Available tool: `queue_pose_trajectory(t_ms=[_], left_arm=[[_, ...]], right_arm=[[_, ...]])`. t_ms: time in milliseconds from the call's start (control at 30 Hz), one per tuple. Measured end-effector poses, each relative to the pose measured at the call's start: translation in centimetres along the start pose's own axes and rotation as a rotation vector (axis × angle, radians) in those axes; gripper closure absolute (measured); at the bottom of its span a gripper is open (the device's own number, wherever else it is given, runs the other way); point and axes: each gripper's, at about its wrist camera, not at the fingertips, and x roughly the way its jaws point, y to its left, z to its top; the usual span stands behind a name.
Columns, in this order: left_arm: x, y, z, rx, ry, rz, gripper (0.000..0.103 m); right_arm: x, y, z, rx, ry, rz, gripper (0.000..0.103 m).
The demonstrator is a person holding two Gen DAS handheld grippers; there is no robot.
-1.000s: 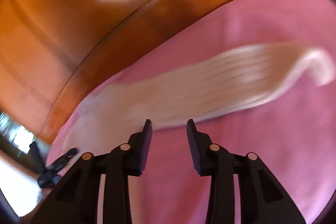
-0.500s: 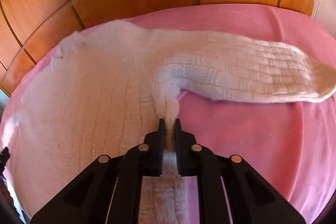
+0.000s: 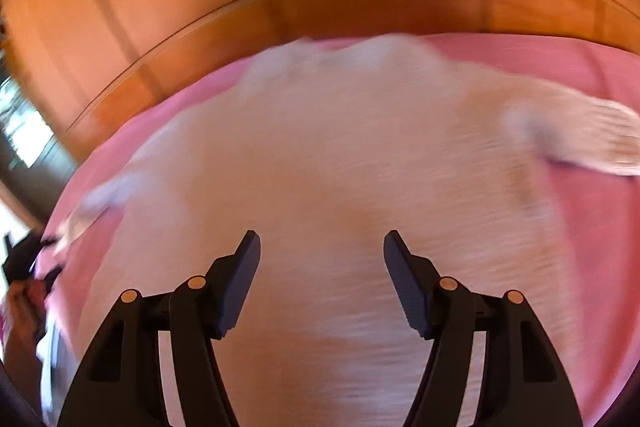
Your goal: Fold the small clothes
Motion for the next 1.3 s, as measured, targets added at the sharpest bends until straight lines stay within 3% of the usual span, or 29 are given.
queue_pose_trajectory(t_ms=[100, 233, 333, 367, 533, 733, 800, 867, 933, 967, 1000, 1033, 1100, 1167, 1300], left_arm=[[1.0, -1.0, 0.4, 0.051, -0.035, 0.011, 0.041], [2.1, -0.5, 1.7, 0.041, -0.063, -0.019, 0.041], [2.9, -0.7, 2.6, 0.067, -0.023, -0.057, 0.088], [2.9, -0.7, 2.8, 0.084, -0.021, -0.054, 0.096], [1.4, -1.2, 3.6, 0.120, -0.048, -0.092, 0.098], [-1.7, -1.8, 4.2, 0.157, -0.053, -0.161, 0.098], [-2.0, -1.6, 3.8, 0.166, -0.035, -0.139, 0.098], [-1.3, -0.7, 2.8, 0.171, 0.010, -0.060, 0.098], [-0.4, 0.5, 1.6, 0.195, 0.034, 0.051, 0.096], [0.2, 1.5, 1.0, 0.202, 0.024, 0.142, 0.088], [0.4, 2.2, 0.7, 0.201, 0.012, 0.159, 0.087], [0.2, 2.8, 0.6, 0.185, 0.000, 0.121, 0.085], [-0.9, 4.0, 0.6, 0.114, -0.017, 0.068, 0.067], [-2.3, 5.2, 1.2, 0.039, -0.061, 0.036, 0.041], [-2.8, 7.5, 2.7, -0.069, -0.074, -0.008, 0.036]], right_arm=[[1.9, 5.2, -0.6, -0.121, 0.058, 0.108, 0.051], [4.5, 12.2, -0.9, -0.319, 0.106, 0.206, 0.074], [7.2, 18.2, -1.0, -0.447, 0.150, 0.282, 0.075], [8.4, 19.7, -0.8, -0.473, 0.166, 0.302, 0.075], [15.3, 25.9, 1.3, -0.576, 0.203, 0.265, 0.075], [21.1, 28.8, 2.1, -0.643, 0.239, 0.187, 0.075], [21.3, 29.2, 2.3, -0.654, 0.253, 0.195, 0.080], [21.4, 29.1, 2.1, -0.659, 0.310, 0.250, 0.089], [21.1, 28.1, 1.7, -0.672, 0.319, 0.266, 0.088], [21.1, 27.9, 1.7, -0.660, 0.319, 0.268, 0.088], [21.0, 27.7, 1.8, -0.641, 0.322, 0.271, 0.088], [20.7, 27.4, 1.9, -0.619, 0.327, 0.272, 0.087], [20.1, 27.0, 2.0, -0.571, 0.332, 0.291, 0.076], [18.7, 26.4, 1.8, -0.536, 0.310, 0.315, 0.063], [15.1, 24.3, 0.7, -0.489, 0.269, 0.334, 0.054]])
